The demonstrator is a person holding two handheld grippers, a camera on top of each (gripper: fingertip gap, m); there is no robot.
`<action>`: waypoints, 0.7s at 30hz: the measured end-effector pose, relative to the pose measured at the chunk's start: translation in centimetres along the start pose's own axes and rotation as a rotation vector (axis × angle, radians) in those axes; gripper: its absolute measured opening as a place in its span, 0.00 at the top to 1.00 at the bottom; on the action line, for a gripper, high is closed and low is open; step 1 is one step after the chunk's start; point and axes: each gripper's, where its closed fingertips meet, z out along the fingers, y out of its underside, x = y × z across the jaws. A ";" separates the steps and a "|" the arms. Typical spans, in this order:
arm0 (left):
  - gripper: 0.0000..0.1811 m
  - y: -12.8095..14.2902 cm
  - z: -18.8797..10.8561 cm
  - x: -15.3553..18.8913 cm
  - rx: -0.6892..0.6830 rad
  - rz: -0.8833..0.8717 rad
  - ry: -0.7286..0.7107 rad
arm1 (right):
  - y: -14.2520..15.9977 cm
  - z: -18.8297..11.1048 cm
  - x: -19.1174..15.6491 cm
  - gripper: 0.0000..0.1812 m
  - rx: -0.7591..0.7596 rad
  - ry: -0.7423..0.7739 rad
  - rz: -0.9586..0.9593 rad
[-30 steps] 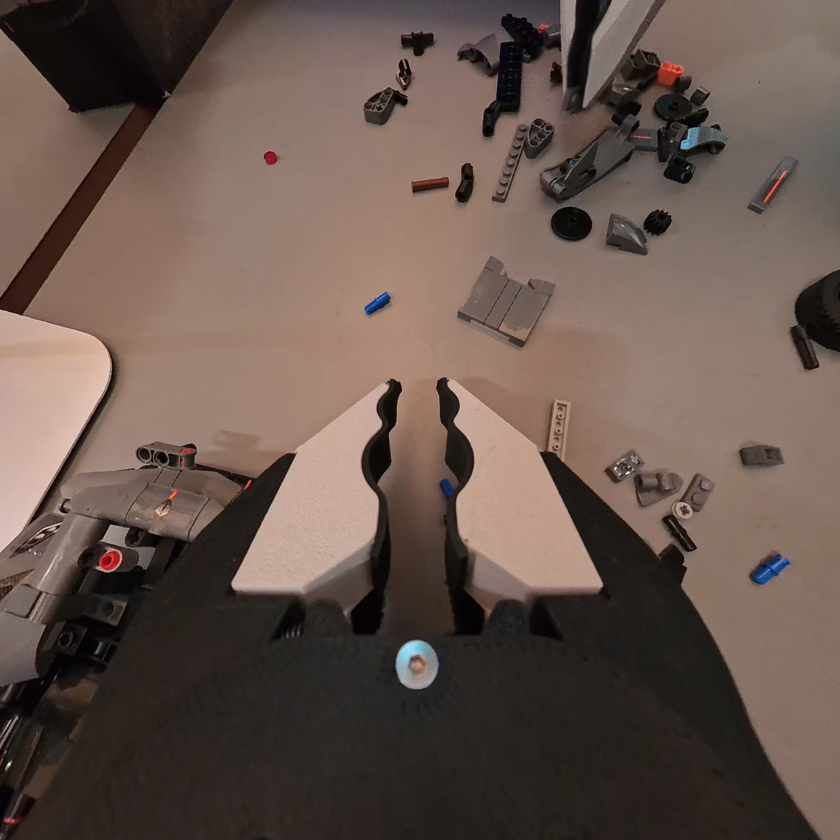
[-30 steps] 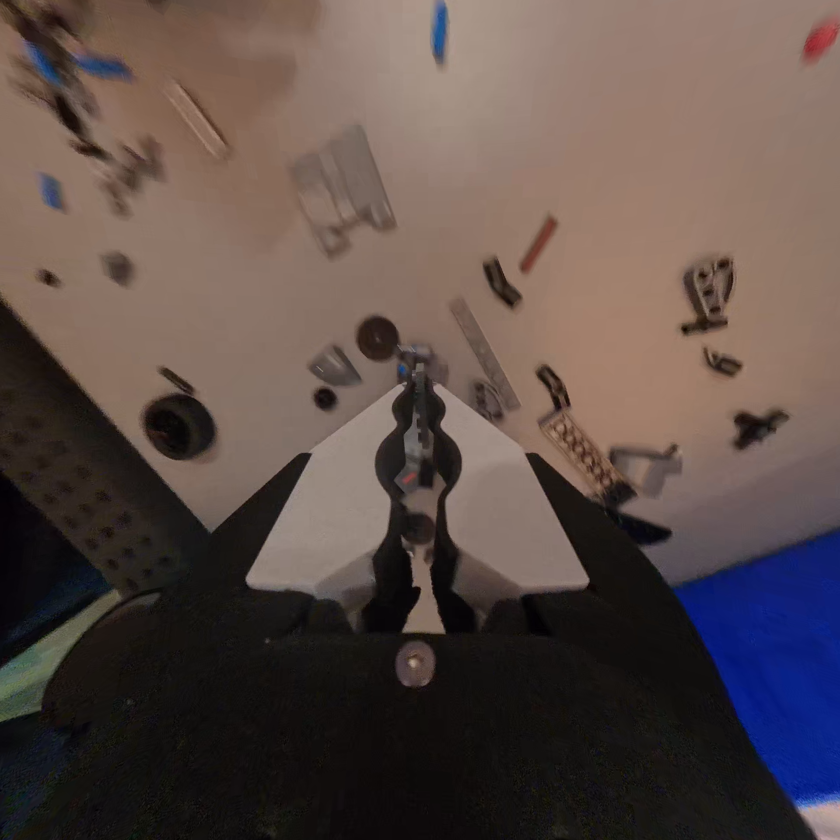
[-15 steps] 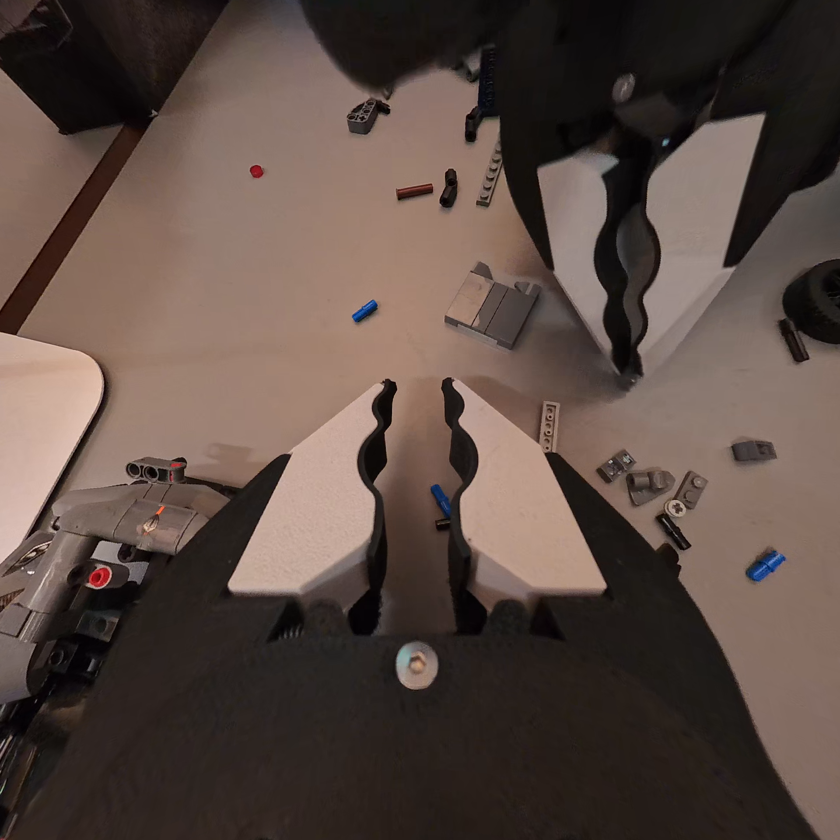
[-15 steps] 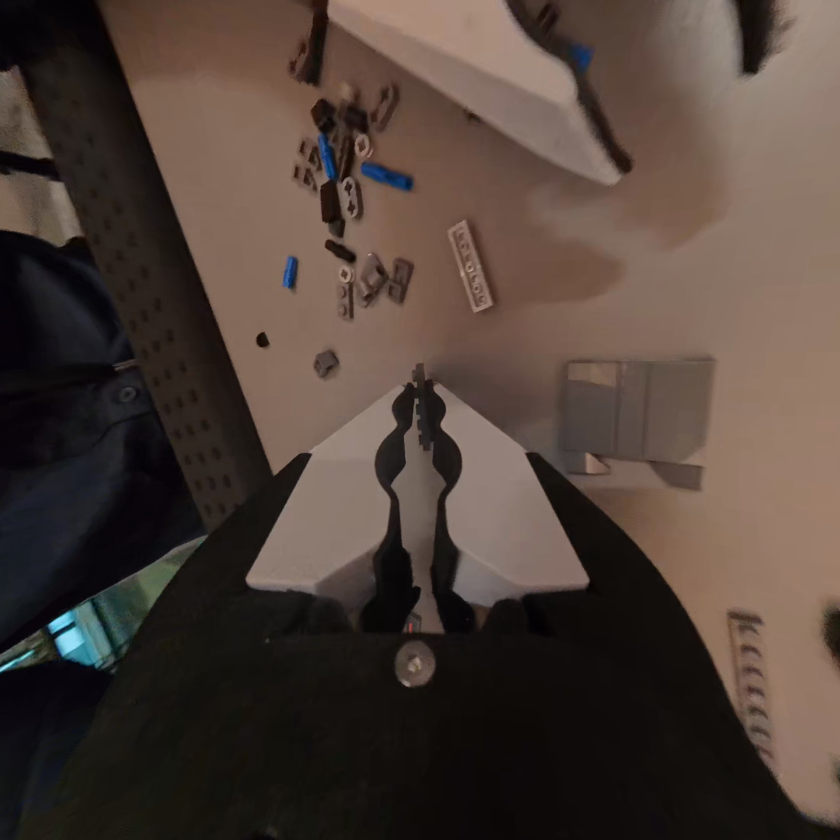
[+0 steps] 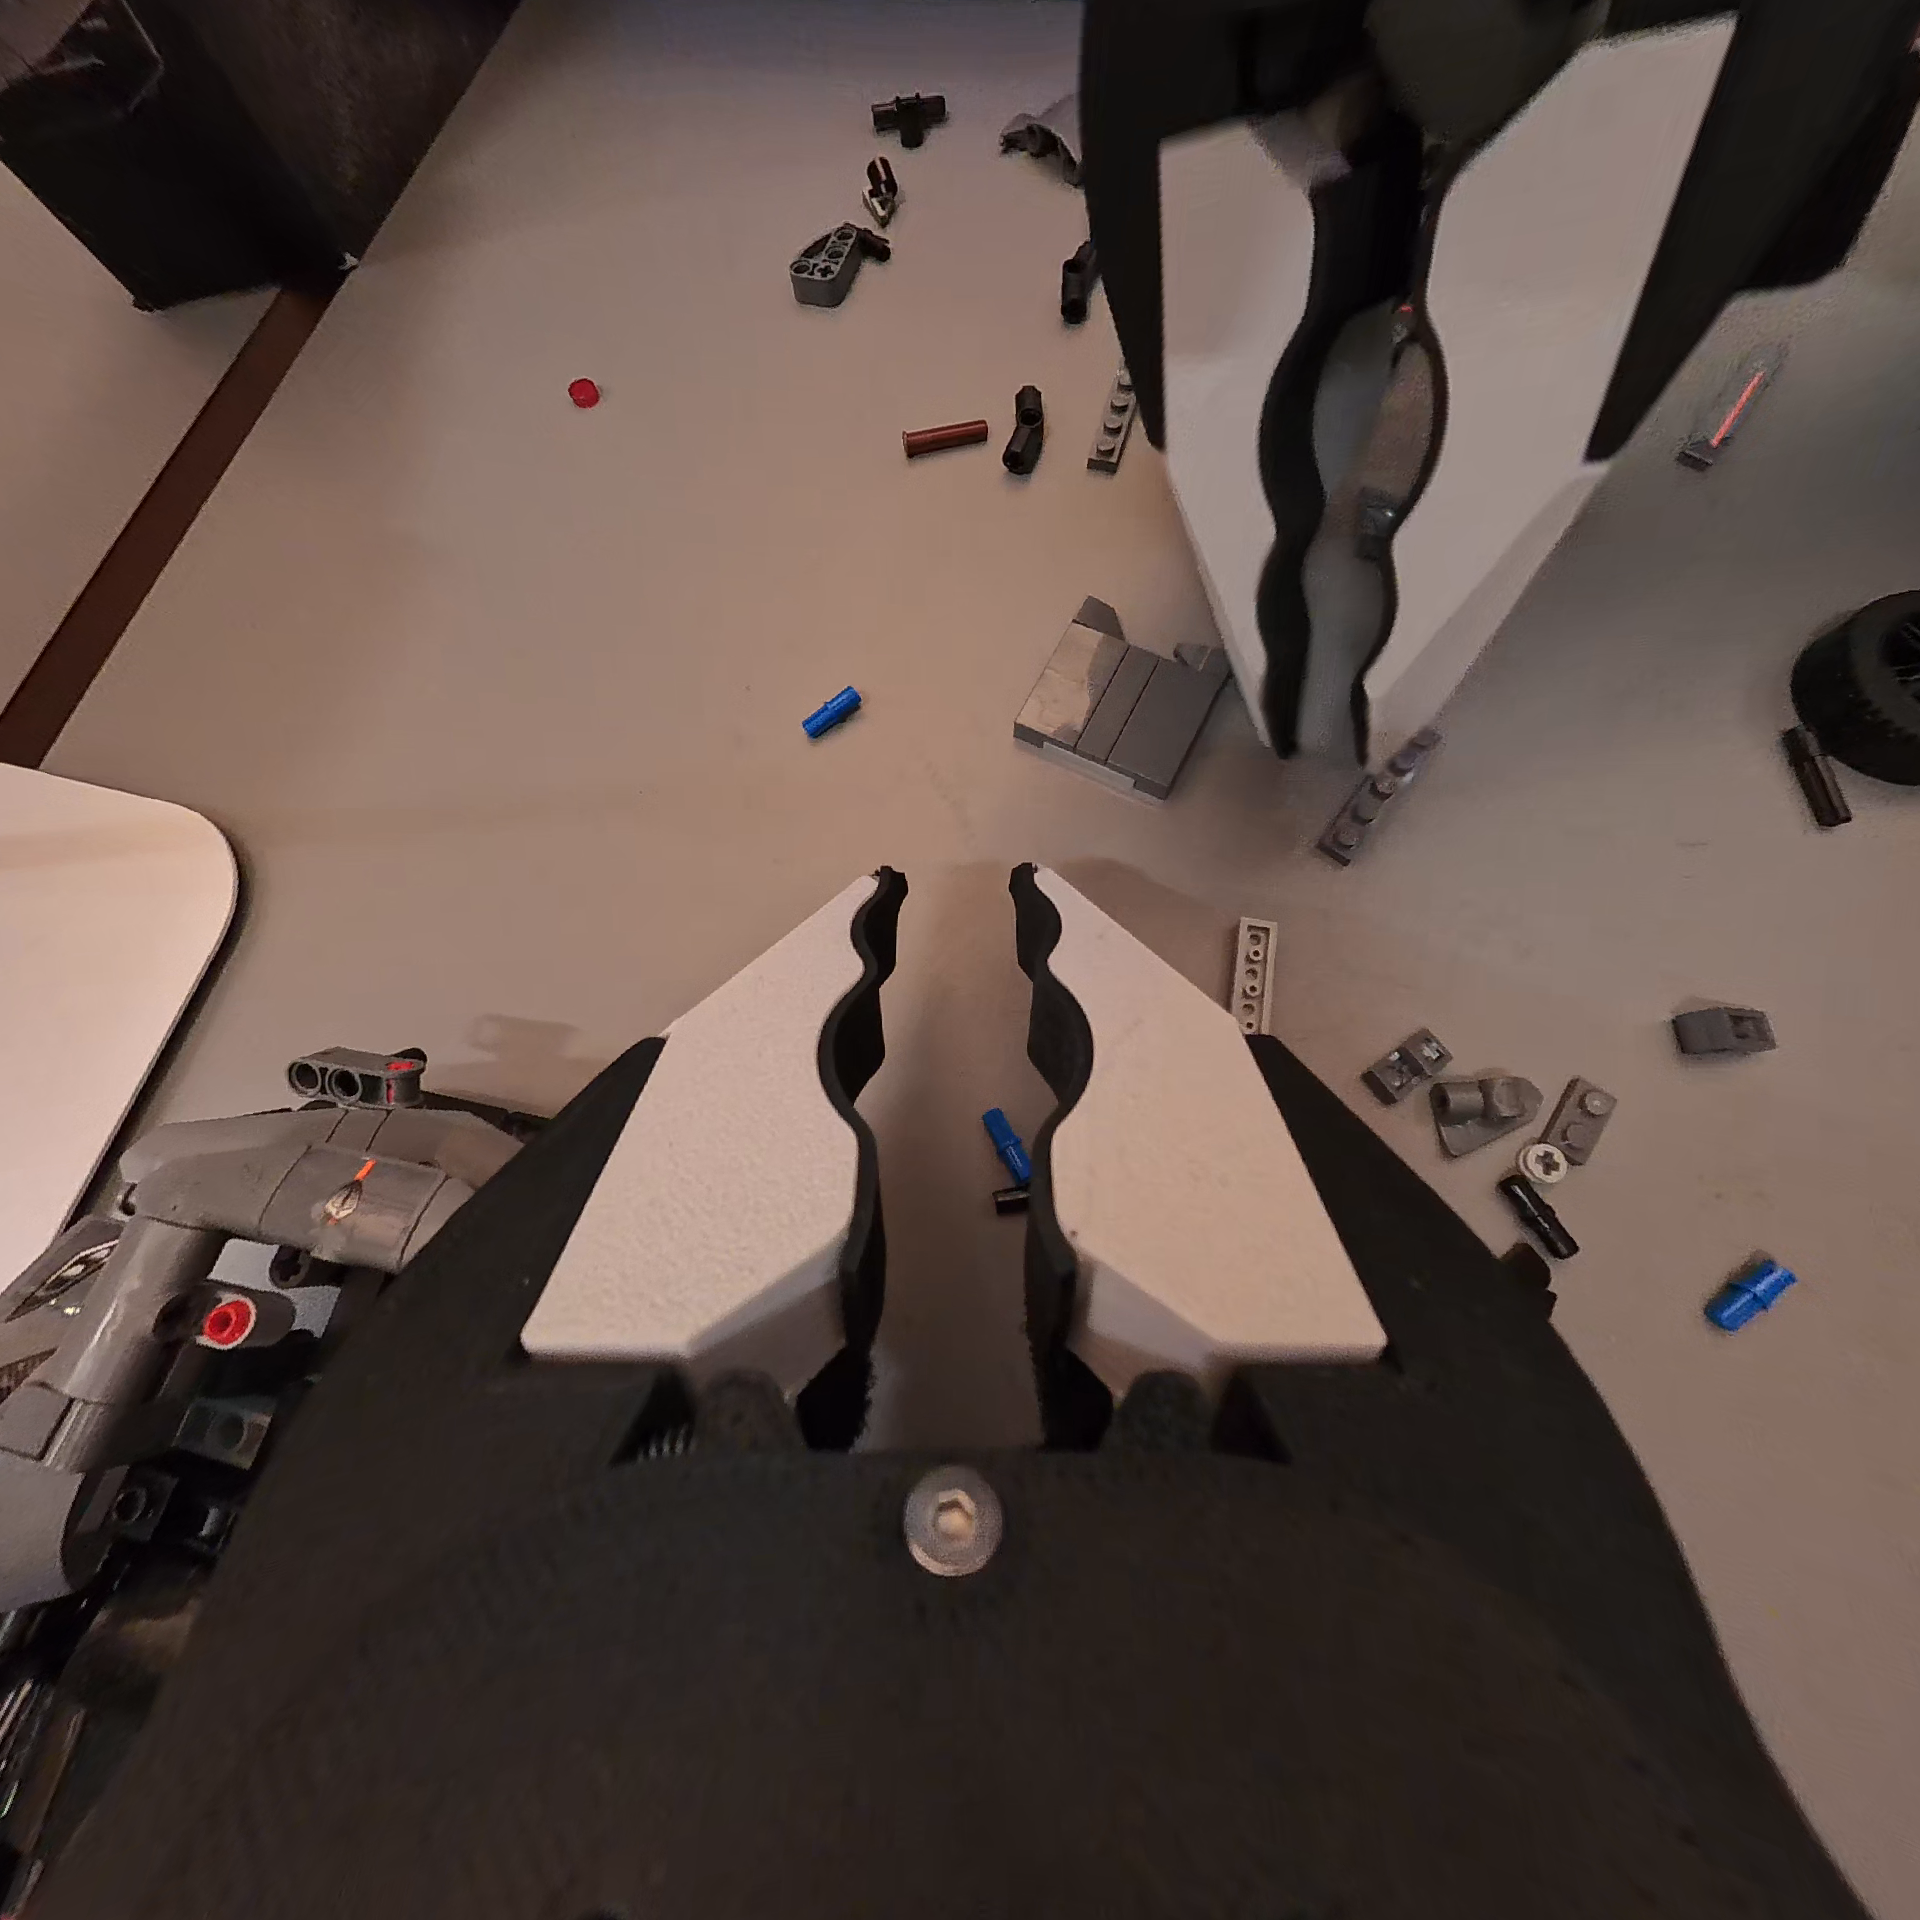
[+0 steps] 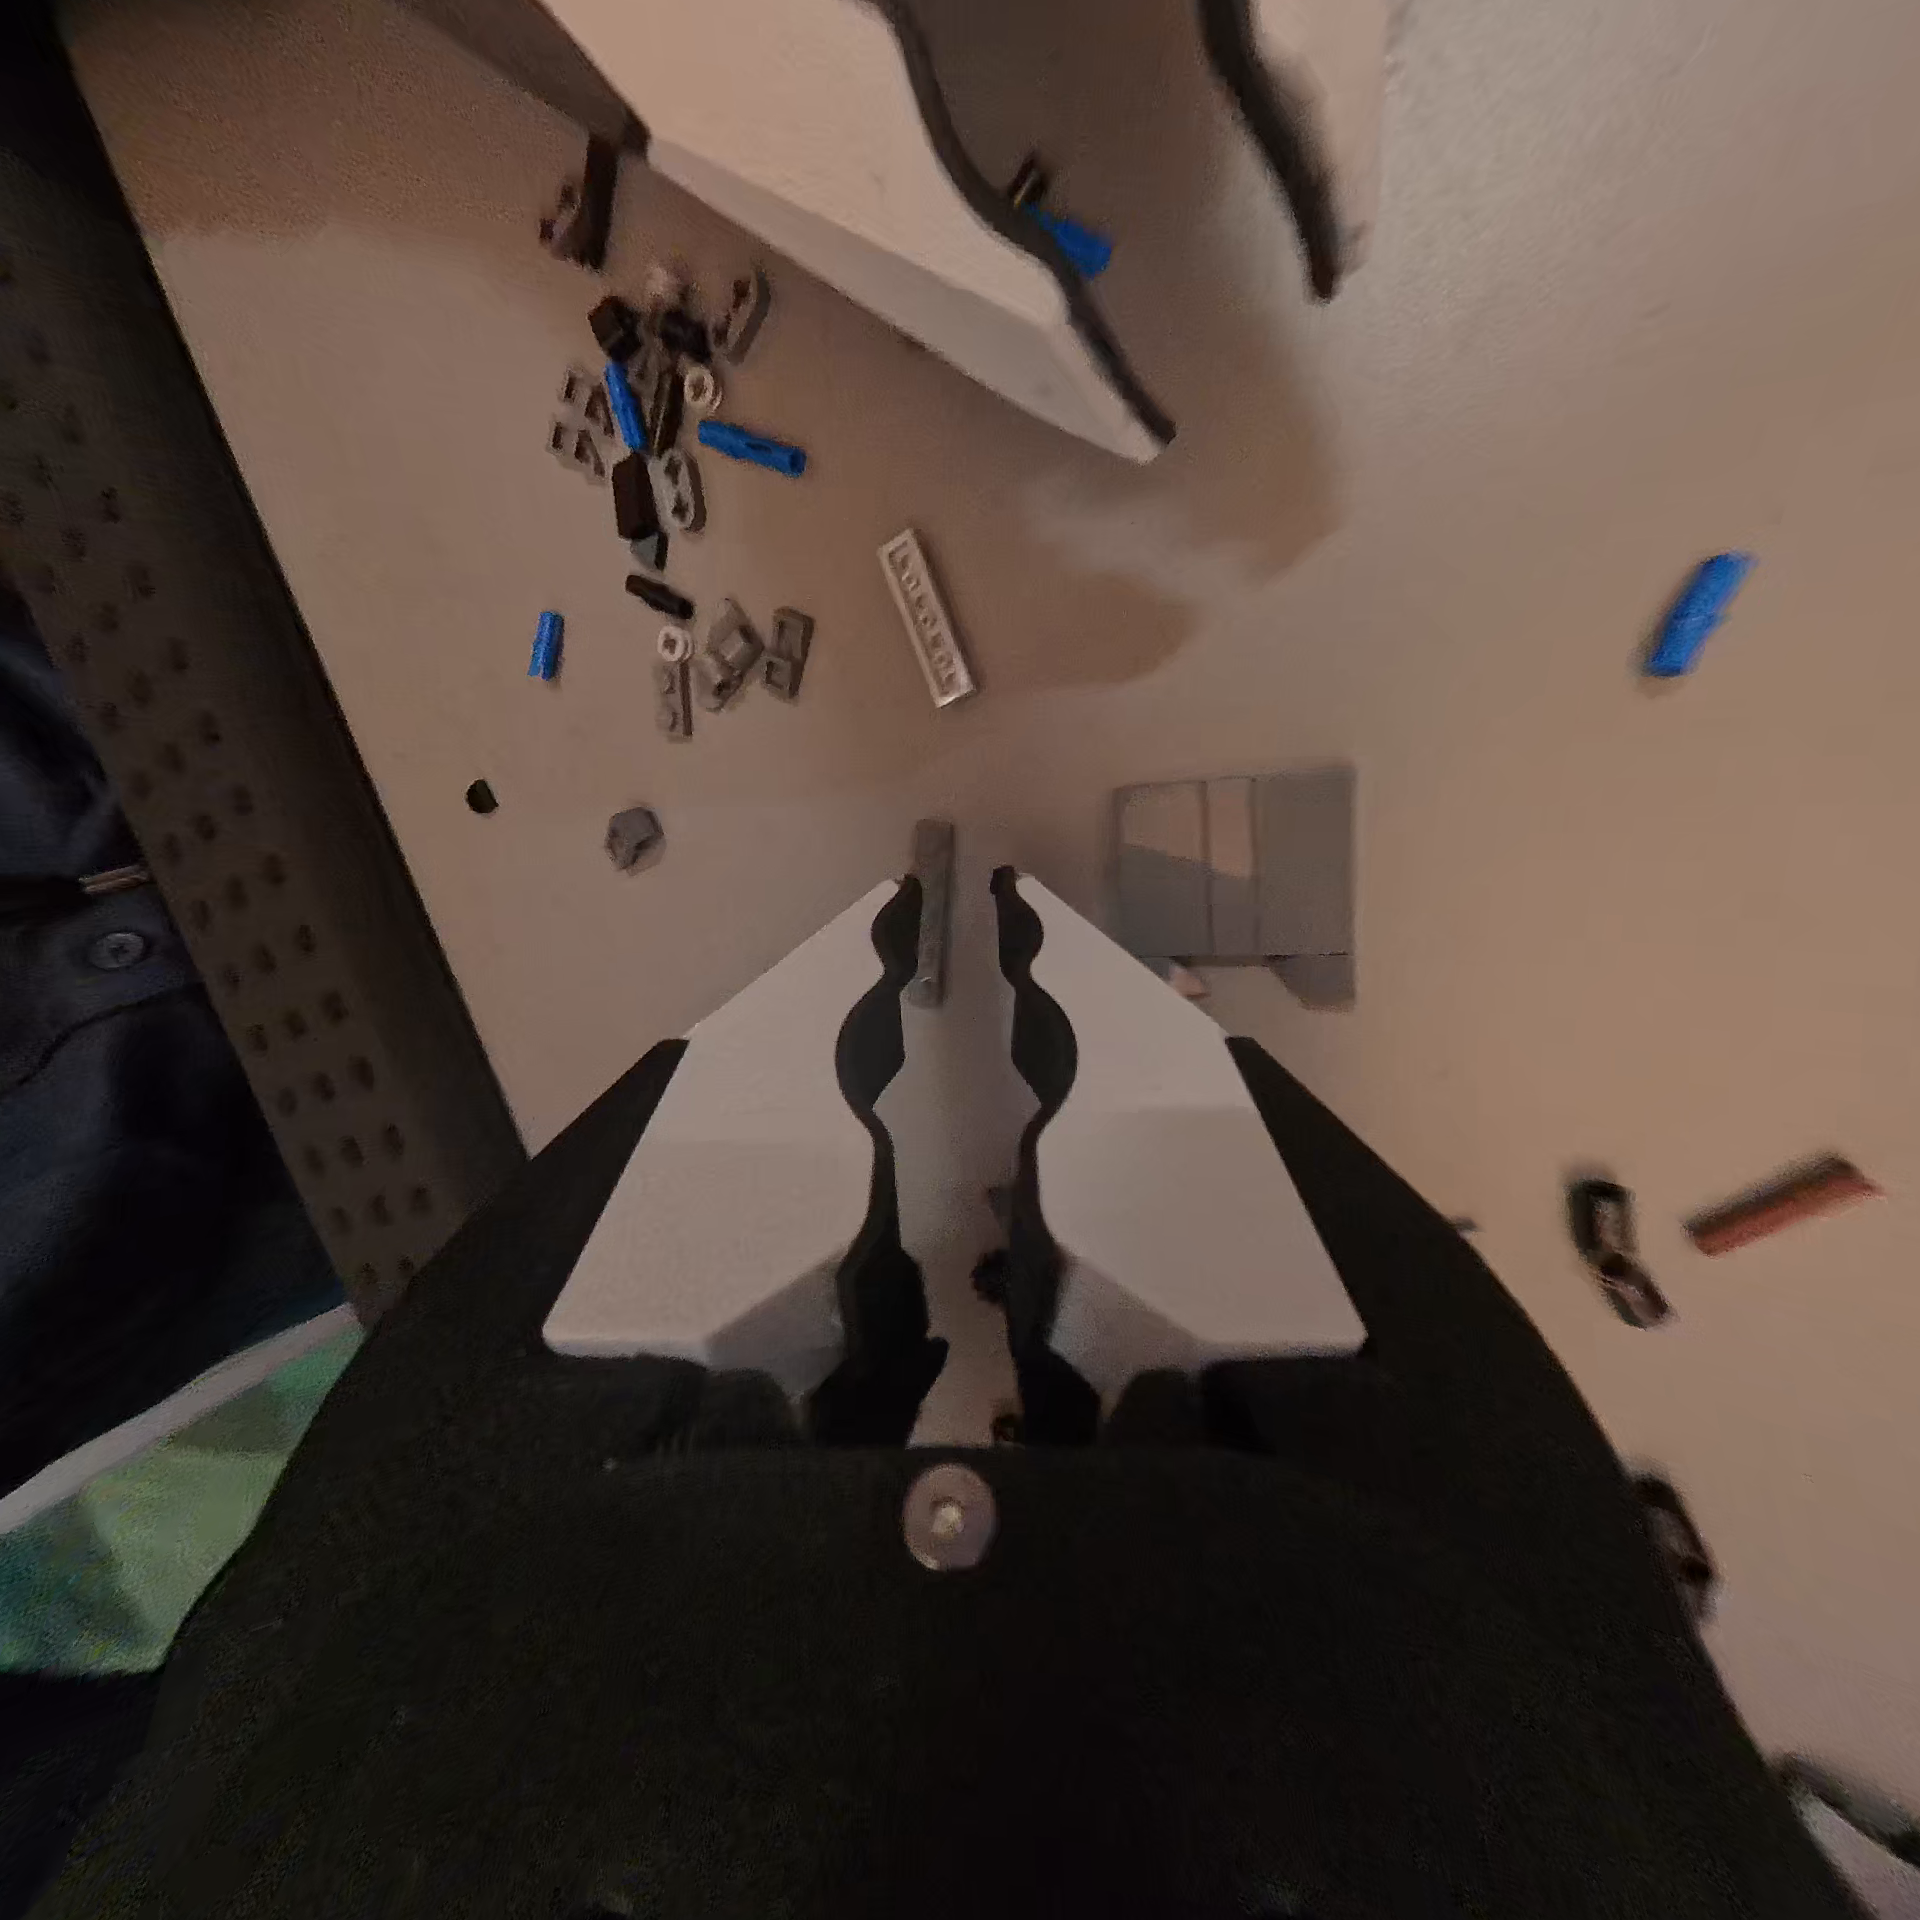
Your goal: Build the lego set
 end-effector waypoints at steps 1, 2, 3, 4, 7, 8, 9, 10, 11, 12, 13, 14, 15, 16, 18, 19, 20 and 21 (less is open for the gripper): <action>0.89 0.0 0.0 0.0 0.001 0.000 0.000 | -0.4 -0.6 0.8 0.91 0.025 0.059 -0.020; 0.89 0.0 0.0 0.0 0.001 -0.001 0.000 | -0.8 -1.1 1.6 0.88 0.040 0.125 -0.041; 0.89 0.0 0.0 0.0 0.002 -0.002 0.001 | -1.0 -1.4 2.2 0.83 0.045 0.178 -0.058; 0.89 0.0 0.0 0.0 0.003 -0.002 0.002 | -1.1 -1.5 2.8 0.78 0.041 0.222 -0.074; 0.89 0.0 0.0 0.0 0.001 0.002 0.002 | -0.6 -0.8 4.5 0.69 -0.035 0.343 -0.148; 0.89 -0.1 0.0 0.1 0.001 0.002 0.002 | -0.4 -0.5 5.0 0.67 -0.062 0.369 -0.162; 0.89 -0.1 0.0 0.1 0.002 0.003 0.002 | -0.2 -0.2 5.1 0.67 -0.083 0.372 -0.172; 0.89 -0.1 -0.1 0.1 0.003 0.004 0.002 | -0.2 0.0 5.1 0.67 -0.081 0.366 -0.170; 0.89 -0.2 -0.1 0.1 0.004 0.005 0.000 | -0.4 0.0 5.2 0.69 -0.072 0.360 -0.159; 0.89 -0.3 -0.1 0.1 0.007 0.005 0.002 | -0.4 0.0 5.2 0.72 -0.075 0.362 -0.157; 0.89 -0.3 -0.2 0.2 0.009 0.005 0.004 | -0.3 -0.2 5.4 0.78 -0.082 0.373 -0.169; 0.89 -0.3 -0.2 0.2 0.010 0.006 0.004 | -0.2 -0.3 5.4 0.79 -0.088 0.377 -0.182; 0.89 -0.4 -0.2 0.2 0.010 0.008 0.004 | -0.2 -0.2 5.0 0.79 -0.083 0.360 -0.193; 0.89 -0.4 -0.2 0.3 0.011 0.009 0.007 | -0.3 -0.2 4.5 0.79 -0.067 0.332 -0.204; 0.89 -0.4 -0.1 0.4 0.012 0.008 0.011 | -0.8 -0.7 3.9 0.79 -0.034 0.323 -0.241; 0.88 -0.5 0.0 0.6 0.008 0.007 0.020 | -1.1 -1.0 3.6 0.79 -0.017 0.322 -0.269; 0.86 -0.5 0.1 0.9 0.005 0.002 0.035 | -1.6 -1.4 2.9 0.79 0.018 0.313 -0.316; 0.86 -0.7 0.2 1.3 0.013 -0.008 0.052 | -2.2 -1.7 2.1 0.79 0.056 0.307 -0.371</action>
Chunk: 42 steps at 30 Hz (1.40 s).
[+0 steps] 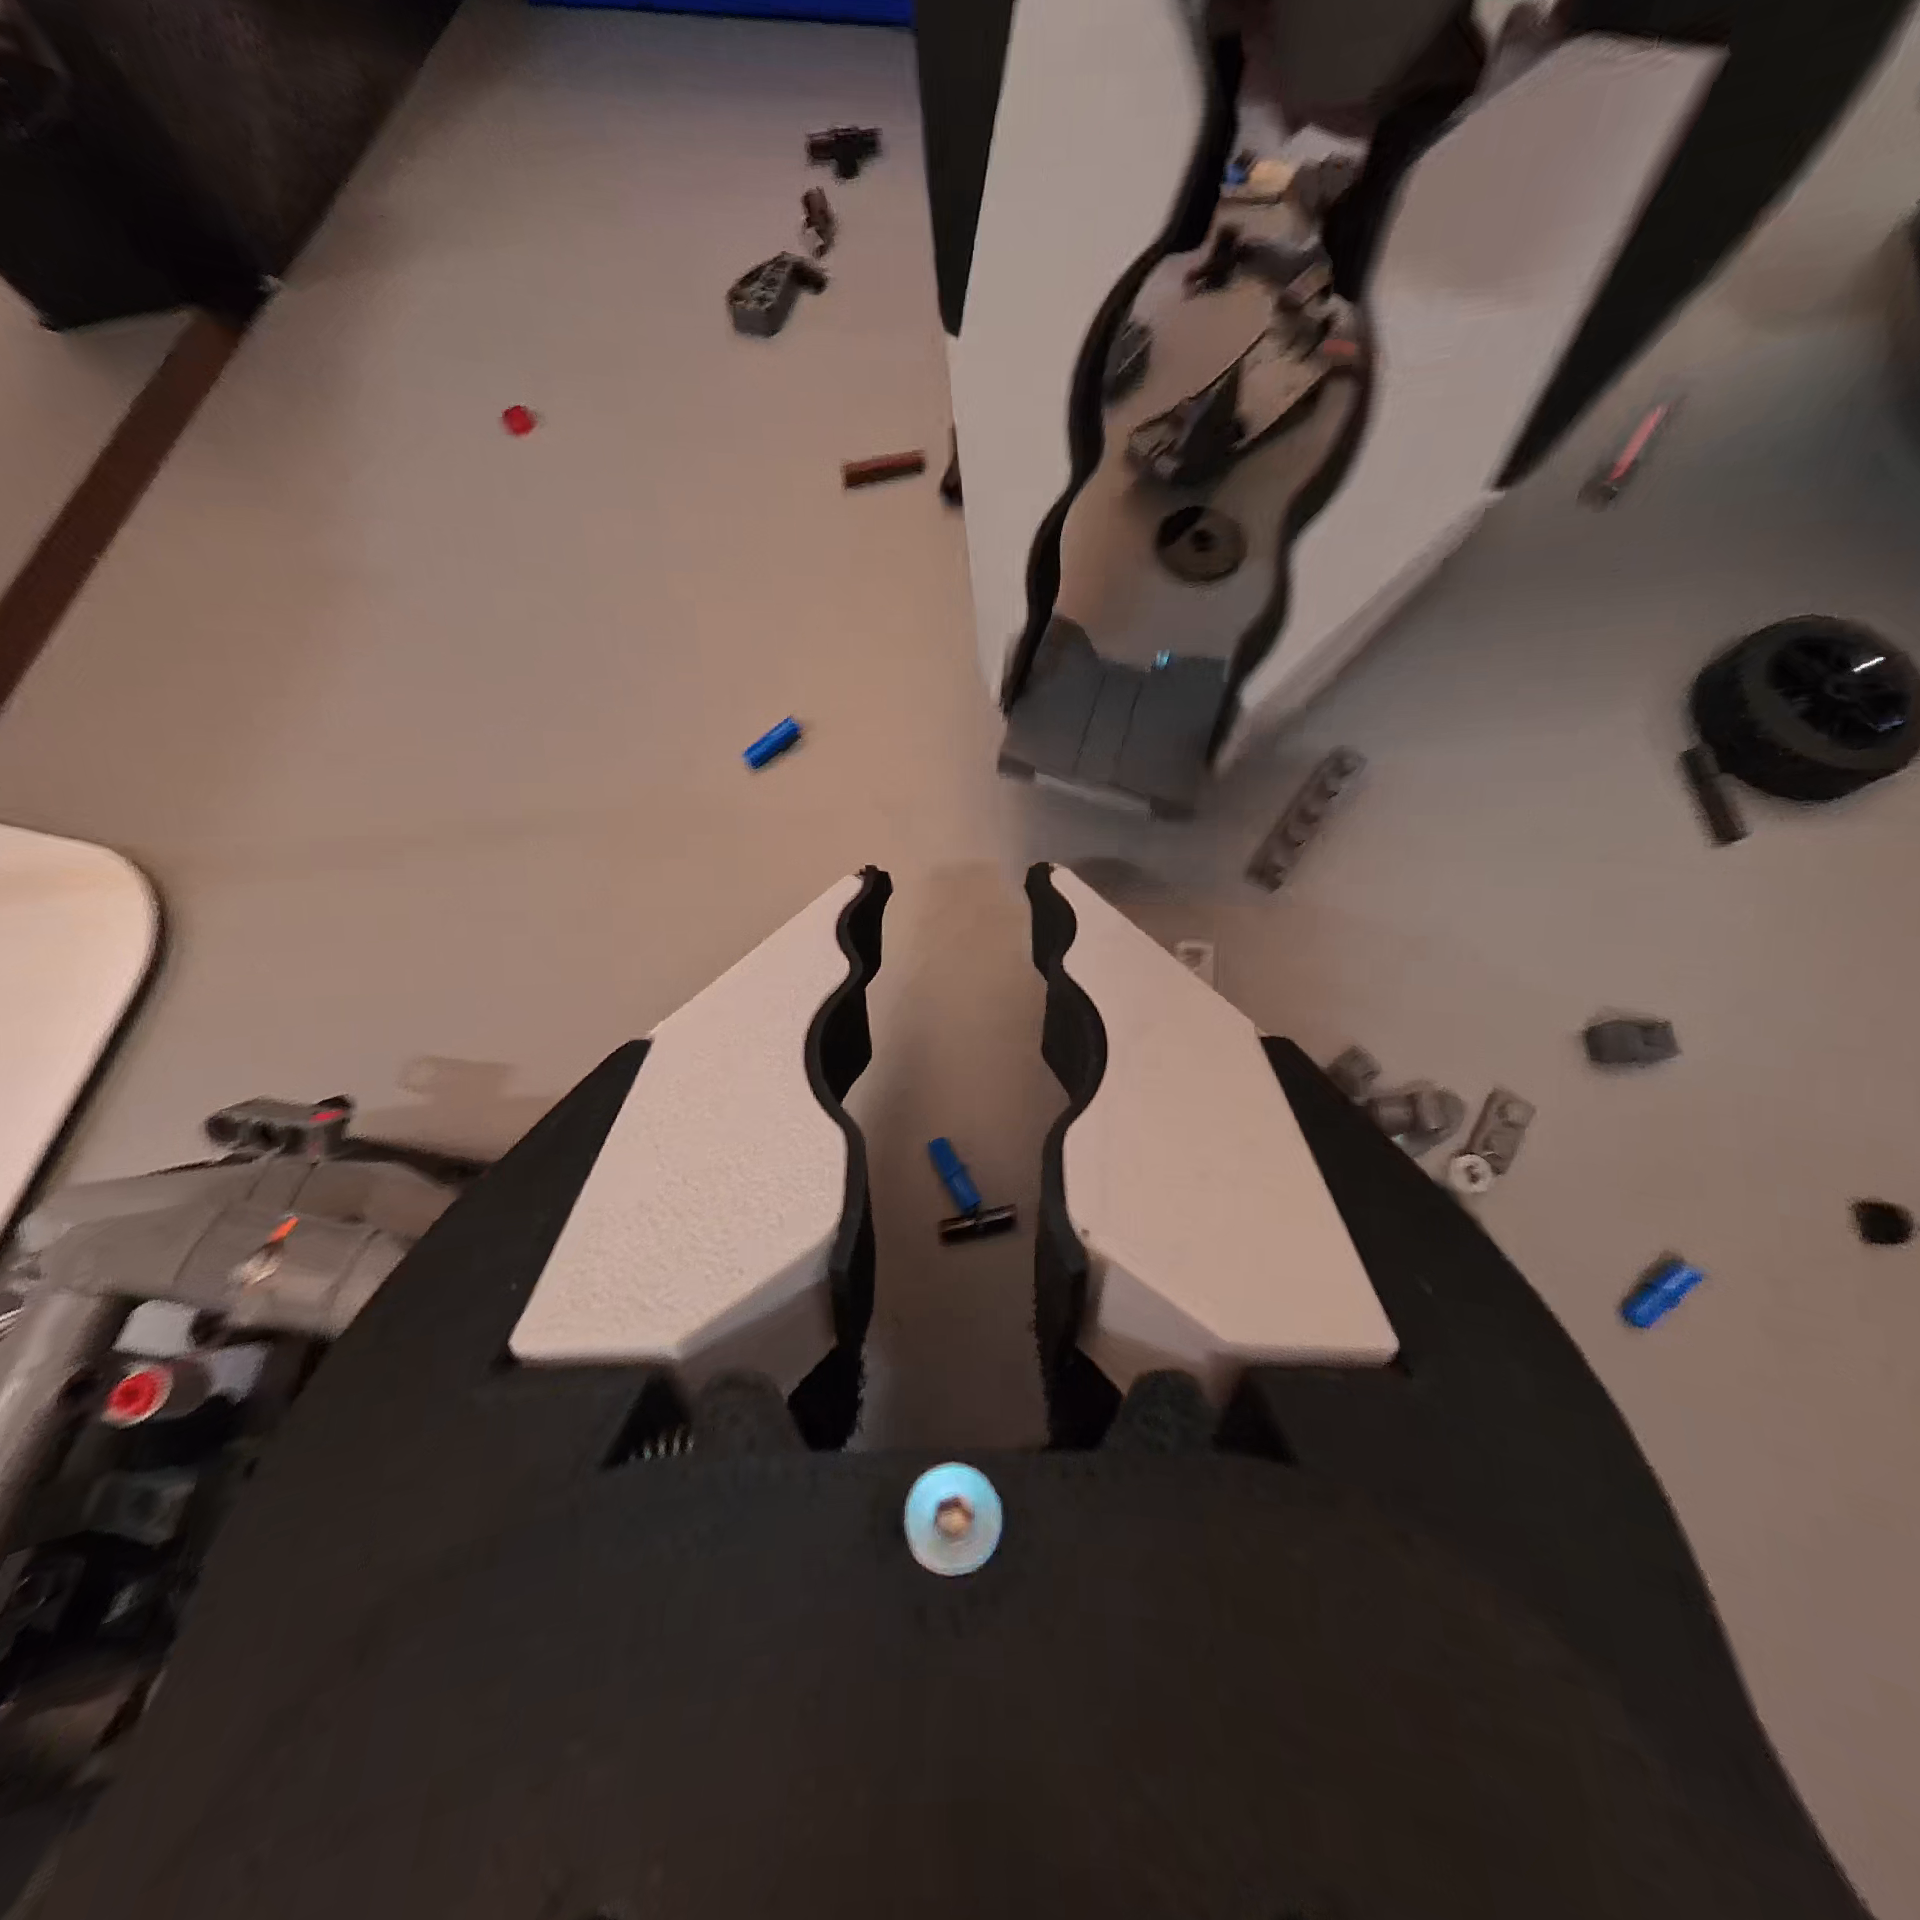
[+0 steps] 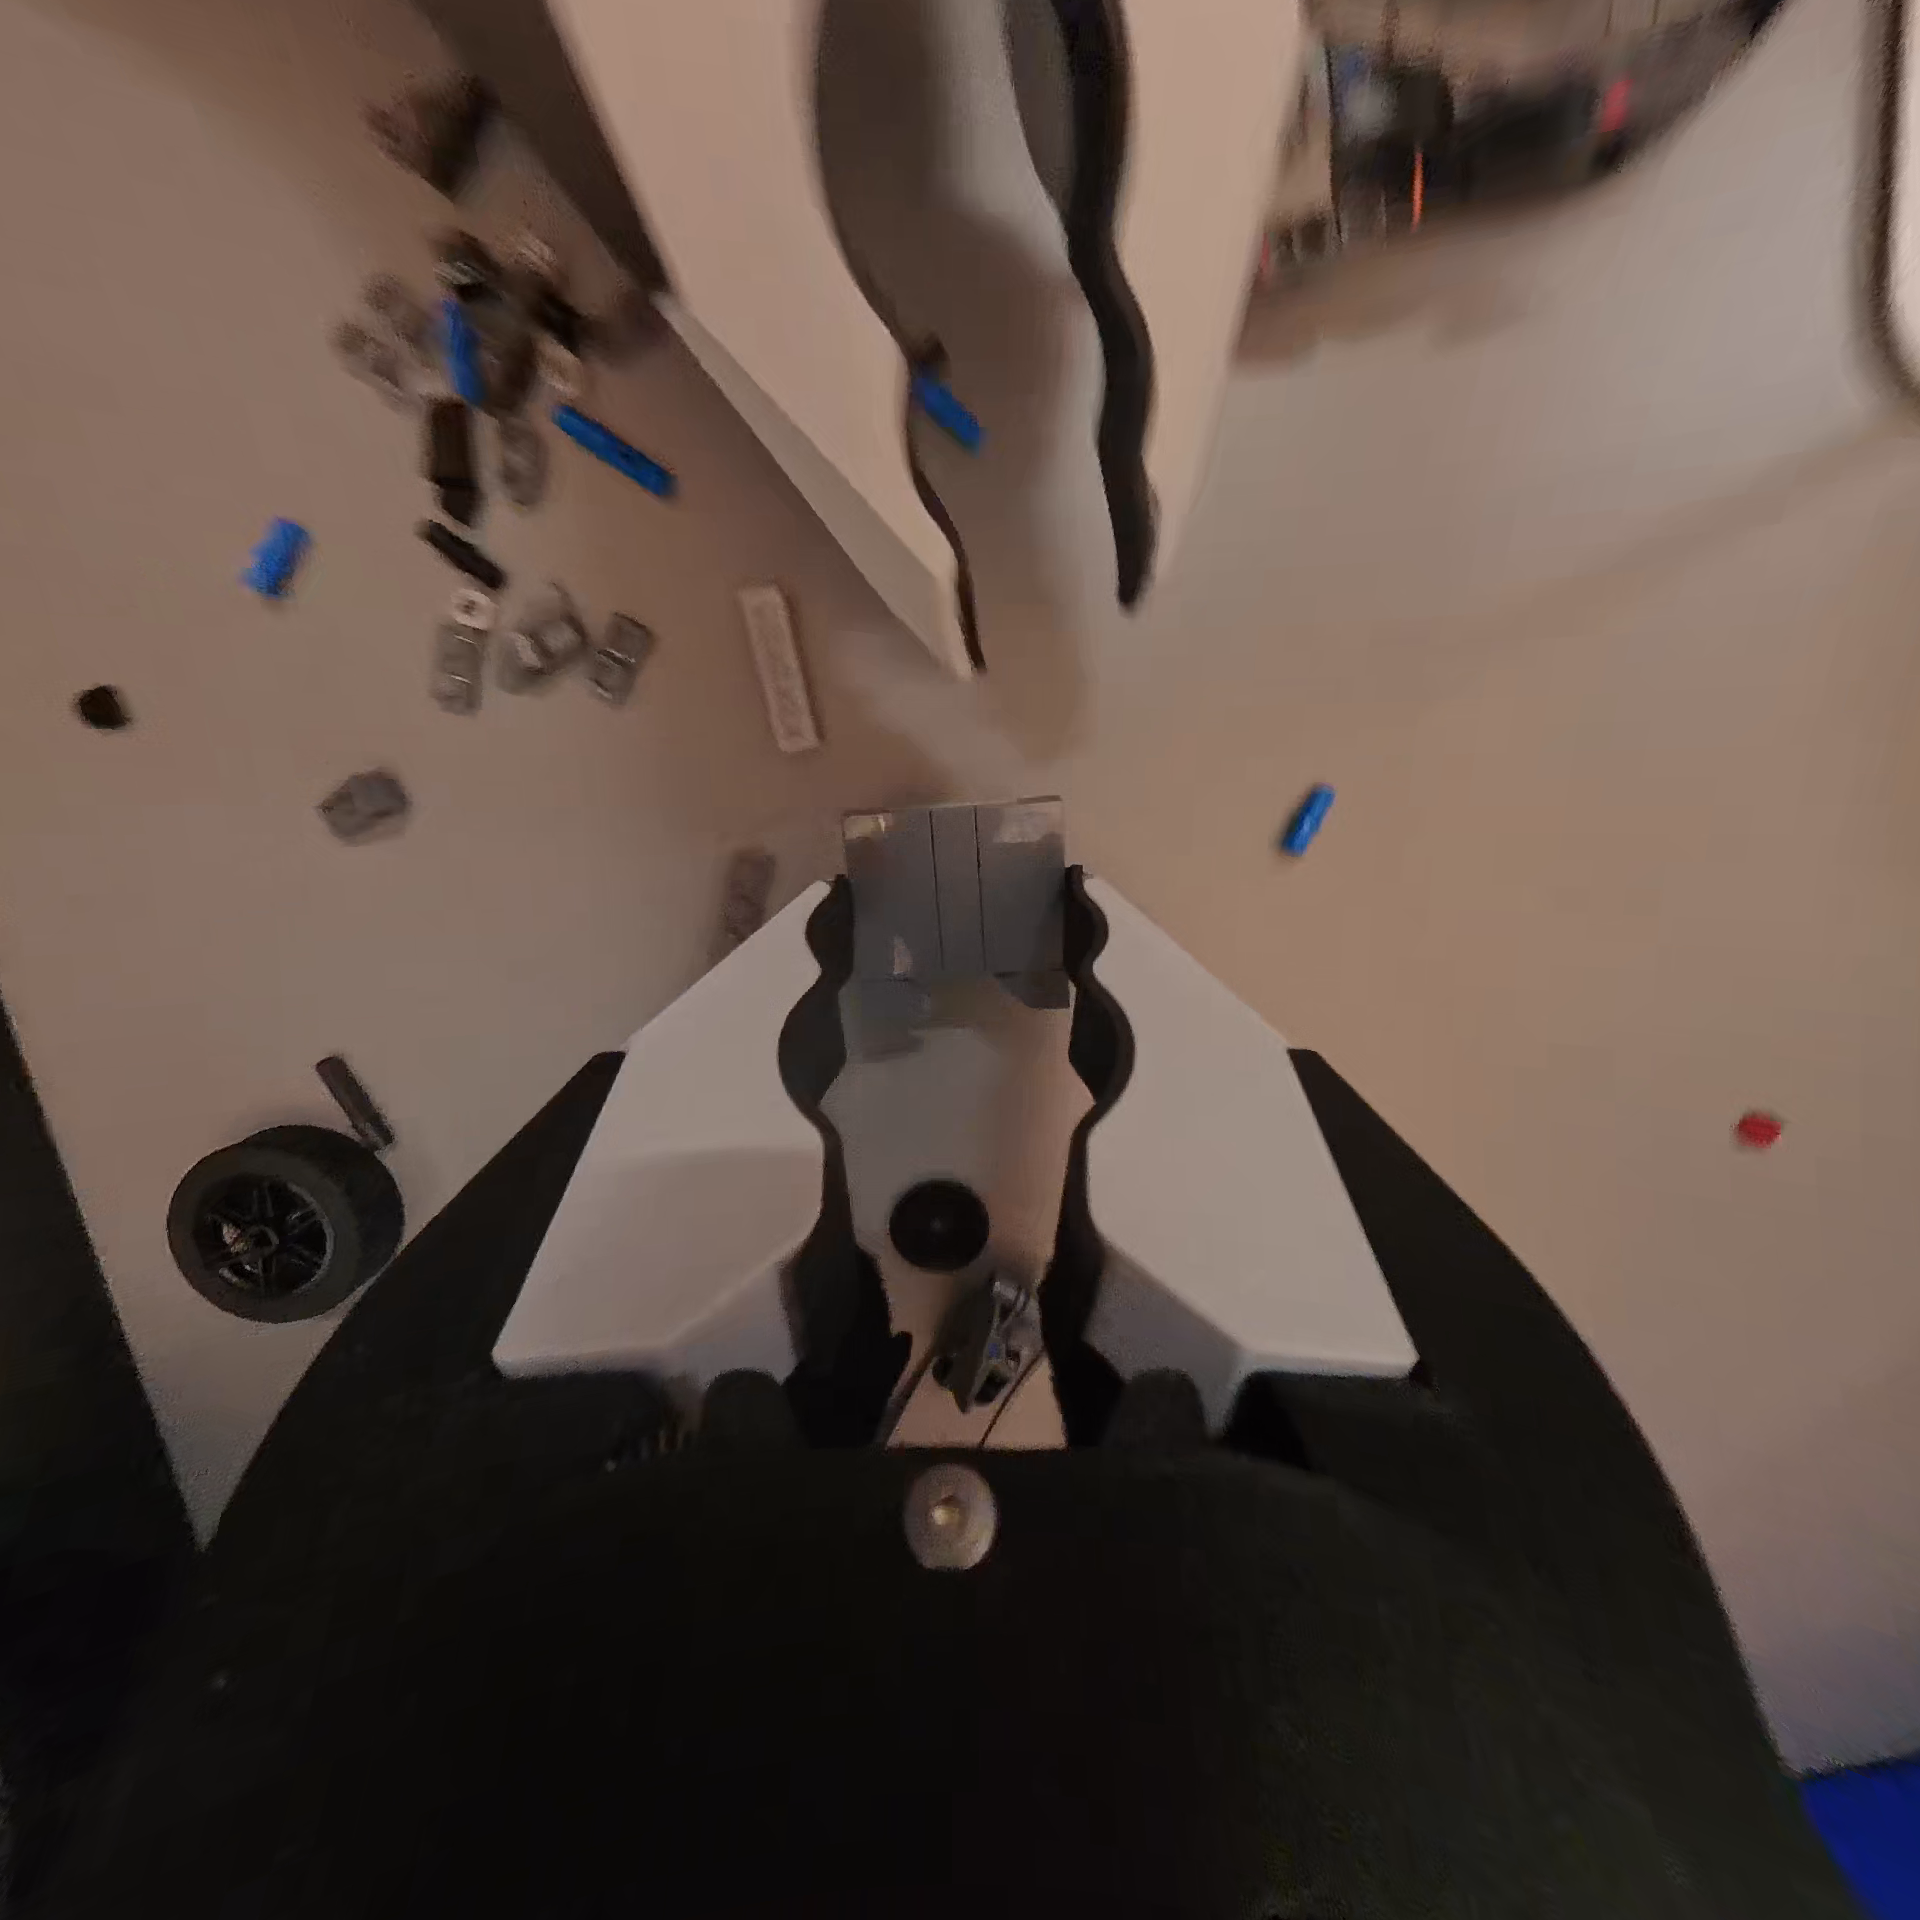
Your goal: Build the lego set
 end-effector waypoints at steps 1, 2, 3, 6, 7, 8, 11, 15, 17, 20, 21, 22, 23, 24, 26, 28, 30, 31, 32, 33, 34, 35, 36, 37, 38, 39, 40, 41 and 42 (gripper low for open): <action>0.85 -0.3 0.0 0.4 0.015 -0.015 0.026 | -0.5 -0.3 -0.2 0.79 0.018 0.018 -0.043; 0.83 -0.6 0.0 0.9 0.024 -0.041 0.067 | -0.6 -0.6 -0.2 0.79 0.015 0.046 -0.087; 0.82 -0.7 -0.1 1.2 0.025 -0.082 0.101 | -0.9 -0.8 -0.3 0.79 0.019 0.070 -0.138; 0.85 -1.5 -0.6 2.5 0.078 -0.182 0.232 | -1.5 -1.2 -0.8 0.79 0.016 0.141 -0.274; 0.85 -1.9 -0.8 3.0 0.103 -0.217 0.289 | -1.8 -1.3 -1.0 0.79 0.016 0.157 -0.313; 0.85 -2.2 -1.1 3.4 0.122 -0.252 0.341 | -2.2 -1.4 -1.3 0.79 0.030 0.164 -0.342; 0.86 -2.5 -1.6 4.4 0.135 -0.330 0.463 | -3.0 -1.8 -1.8 0.79 0.033 0.208 -0.414; 0.93 -2.8 -2.2 4.3 0.171 -0.368 0.504 | -4.0 -2.3 -1.9 0.79 0.066 0.247 -0.440; 0.98 -3.3 -2.8 3.8 0.206 -0.361 0.489 | -4.3 -2.9 -1.0 0.78 0.096 0.282 -0.392; 0.98 -4.4 -3.6 2.1 0.294 -0.332 0.375 | -4.4 -4.6 1.5 0.79 0.188 0.311 -0.206; 0.98 -5.0 -4.1 1.7 0.334 -0.331 0.356 | -4.3 -5.0 2.1 0.78 0.220 0.287 -0.127; 0.98 -5.3 -4.5 1.2 0.359 -0.326 0.324 | -4.2 -5.3 2.7 0.78 0.253 0.264 -0.051; 0.98 -5.7 -4.8 0.7 0.393 -0.319 0.293 | -4.2 -5.4 3.0 0.80 0.294 0.226 0.022; 0.98 -6.1 -5.3 0.5 0.433 -0.317 0.293 | -4.2 -5.4 2.8 0.82 0.334 0.159 0.084; 0.98 -6.7 -6.0 0.4 0.491 -0.341 0.314 | -4.7 -5.5 2.2 0.85 0.409 0.050 0.147; 0.98 -6.9 -6.1 0.5 0.515 -0.345 0.334 | -5.4 -6.0 1.4 0.89 0.472 -0.040 0.183; 0.98 -7.1 -6.0 0.8 0.529 -0.345 0.349 | -5.6 -6.3 1.2 0.94 0.495 -0.074 0.203; 0.98 -7.1 -5.8 0.9 0.526 -0.340 0.349 | -5.4 -6.3 1.1 0.95 0.487 -0.096 0.212; 0.98 -7.0 -5.6 1.3 0.513 -0.328 0.362 | -5.1 -6.3 0.9 0.95 0.477 -0.129 0.224; 0.97 -6.8 -5.2 1.5 0.489 -0.324 0.365 | -4.7 -6.3 0.8 0.96 0.463 -0.154 0.244; 0.96 -6.6 -4.7 1.6 0.463 -0.322 0.356 | -4.3 -6.2 0.6 0.97 0.442 -0.177 0.262; 0.96 -6.3 -4.3 1.8 0.440 -0.313 0.355 | -3.8 -6.1 0.3 0.98 0.415 -0.202 0.268; 0.94 -6.0 -3.8 2.1 0.412 -0.308 0.367 | -3.3 -5.9 0.1 0.98 0.384 -0.217 0.272; 0.93 -5.6 -3.4 2.2 0.383 -0.317 0.368 | -2.6 -5.6 0.0 0.98 0.347 -0.220 0.280; 0.91 -5.2 -3.1 2.1 0.362 -0.323 0.362 | -1.9 -5.2 0.0 0.98 0.310 -0.222 0.290; 0.90 -4.9 -2.9 2.1 0.343 -0.320 0.360 | -1.3 -4.8 -0.1 0.98 0.280 -0.227 0.301; 0.89 -4.5 -2.5 2.0 0.315 -0.315 0.350 | -0.8 -4.6 -0.3 0.98 0.251 -0.239 0.314; 0.89 -4.1 -2.3 1.9 0.289 -0.303 0.334 | -0.5 -4.4 -0.5 0.98 0.227 -0.259 0.325; 0.88 -3.8 -2.0 2.1 0.268 -0.285 0.328 | -0.2 -4.3 -0.9 0.98 0.210 -0.285 0.336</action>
